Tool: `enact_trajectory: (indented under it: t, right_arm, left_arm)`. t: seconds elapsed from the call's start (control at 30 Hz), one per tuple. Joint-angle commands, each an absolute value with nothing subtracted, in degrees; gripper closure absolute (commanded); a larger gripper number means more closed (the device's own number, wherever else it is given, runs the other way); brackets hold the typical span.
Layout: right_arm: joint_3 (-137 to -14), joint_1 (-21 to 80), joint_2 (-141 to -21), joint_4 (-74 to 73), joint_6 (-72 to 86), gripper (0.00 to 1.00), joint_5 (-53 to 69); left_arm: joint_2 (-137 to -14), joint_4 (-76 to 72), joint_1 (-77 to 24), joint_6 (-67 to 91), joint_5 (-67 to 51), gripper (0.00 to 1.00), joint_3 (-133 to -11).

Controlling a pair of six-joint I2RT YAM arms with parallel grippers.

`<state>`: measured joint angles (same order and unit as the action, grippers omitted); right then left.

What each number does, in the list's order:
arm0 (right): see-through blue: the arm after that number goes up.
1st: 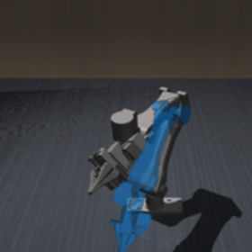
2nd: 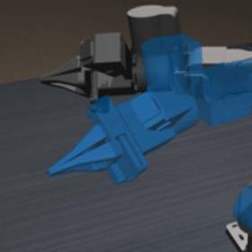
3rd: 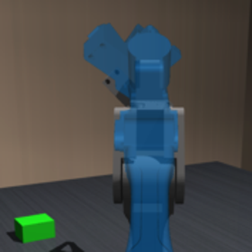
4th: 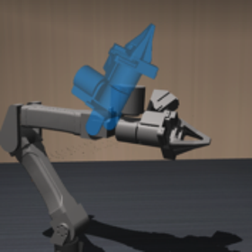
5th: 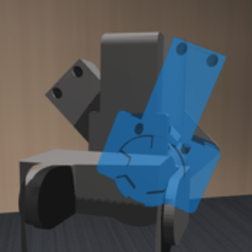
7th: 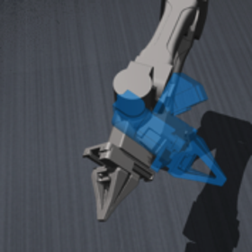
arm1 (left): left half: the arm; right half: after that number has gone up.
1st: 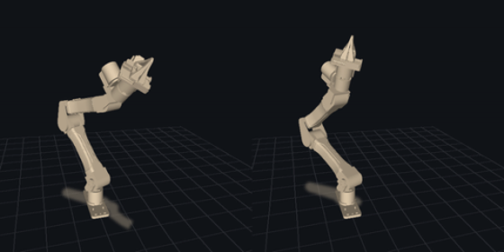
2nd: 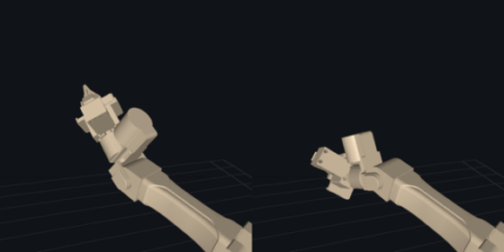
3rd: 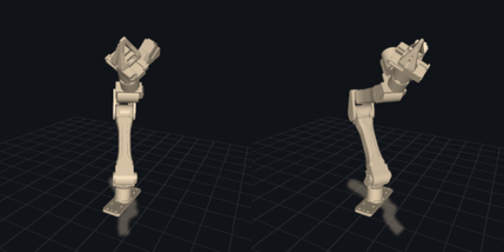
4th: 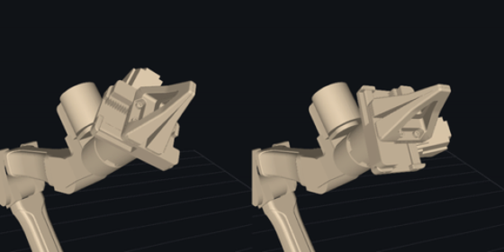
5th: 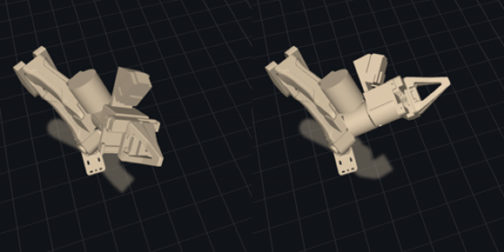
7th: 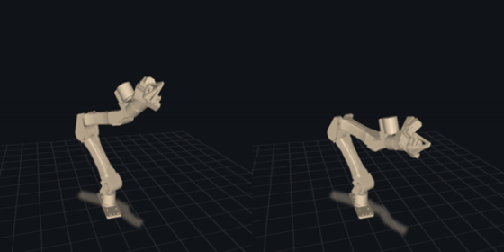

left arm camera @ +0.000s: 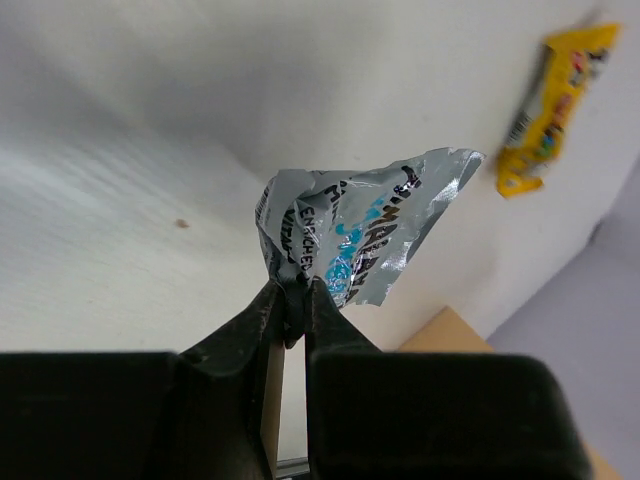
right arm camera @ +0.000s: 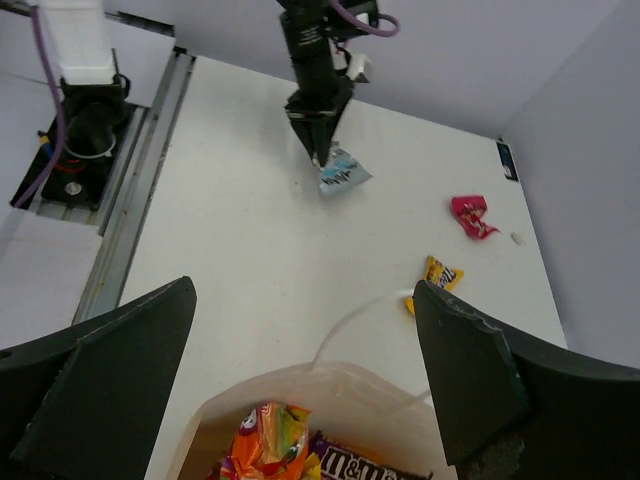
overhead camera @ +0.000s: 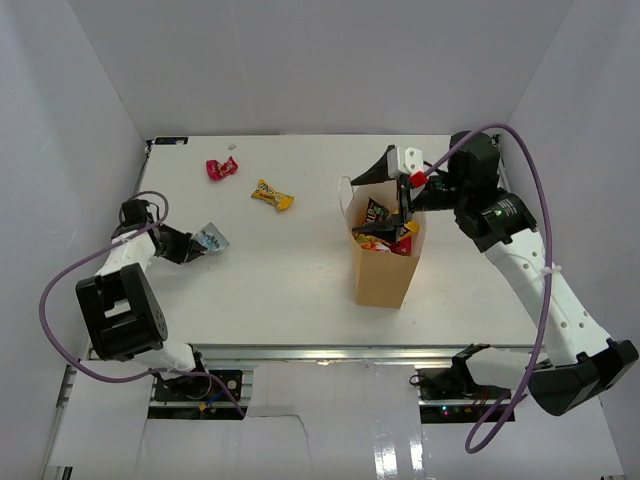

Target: Place the snacks into the paper bag

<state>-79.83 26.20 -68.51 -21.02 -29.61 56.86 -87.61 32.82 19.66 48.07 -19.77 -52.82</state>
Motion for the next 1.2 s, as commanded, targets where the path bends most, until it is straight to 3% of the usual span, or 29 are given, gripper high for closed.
enact_trajectory:
  t: [0.0, 0.07, 0.23, 0.37, 0.57, 0.63, 0.73, 1.0, 1.17]
  right_arm:
    - [-85.3, 27.9, -71.2, -28.4, -44.0, 0.05, 67.9]
    - [-87.4, 29.1, -73.4, -30.7, -49.1, 0.05, 67.5]
    - [-91.8, 36.5, -76.8, -32.5, -51.0, 0.05, 59.1]
    - [-88.3, 47.8, -77.5, -25.1, -45.7, 0.07, 40.1]
    - [-85.1, 59.8, -80.0, -22.6, -56.6, 0.07, 23.0]
    - [-83.8, 62.2, -80.3, -26.4, -70.2, 0.06, 21.7]
    - [-80.8, 63.0, -80.6, -29.3, -88.8, 0.05, 18.7]
    - [-81.4, 63.1, -86.4, -25.5, -96.1, 0.08, 13.2]
    - [-81.4, 63.1, -89.6, -23.8, -99.9, 0.19, 7.9]
  left_arm:
    - [-81.7, 24.9, 19.7, 40.1, -34.2, 0.89, -51.5]
    - [-79.2, 21.2, 19.7, 37.6, -44.5, 0.89, -49.4]
    - [-75.6, 12.4, 17.0, 38.1, -56.7, 0.92, -46.0]
    - [-73.0, 5.3, 13.3, 40.9, -63.9, 0.92, -43.1]
    - [-69.5, 0.6, 7.8, 41.7, -69.8, 0.92, -41.5]
    - [-69.1, 0.4, 6.8, 41.9, -71.4, 0.92, -41.5]
    - [-69.3, -1.8, 5.5, 43.7, -73.4, 0.92, -41.7]
    - [-68.5, -2.0, 1.8, 46.7, -76.2, 0.91, -40.9]
    - [-66.8, -2.0, 0.0, 47.3, -77.0, 0.90, -39.8]
